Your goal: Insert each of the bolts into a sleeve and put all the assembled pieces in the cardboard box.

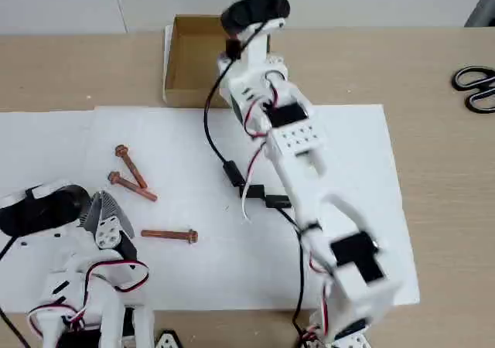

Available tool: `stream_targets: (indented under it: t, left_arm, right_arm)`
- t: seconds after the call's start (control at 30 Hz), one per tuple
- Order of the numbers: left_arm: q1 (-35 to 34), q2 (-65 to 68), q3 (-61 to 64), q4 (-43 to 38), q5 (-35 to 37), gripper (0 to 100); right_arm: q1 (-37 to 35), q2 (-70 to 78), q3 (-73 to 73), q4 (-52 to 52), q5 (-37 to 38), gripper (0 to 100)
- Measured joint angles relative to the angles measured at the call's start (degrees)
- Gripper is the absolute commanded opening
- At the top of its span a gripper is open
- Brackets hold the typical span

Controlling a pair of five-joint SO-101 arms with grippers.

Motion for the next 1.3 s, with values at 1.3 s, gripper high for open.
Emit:
stream_targets:
  t: [1.3]
  left_arm:
    - [0.0,0.0,0.0,2.46,0.88,1]
  right_arm:
    - [2.73,40.88,-34.2,1.85,5.19,6.4]
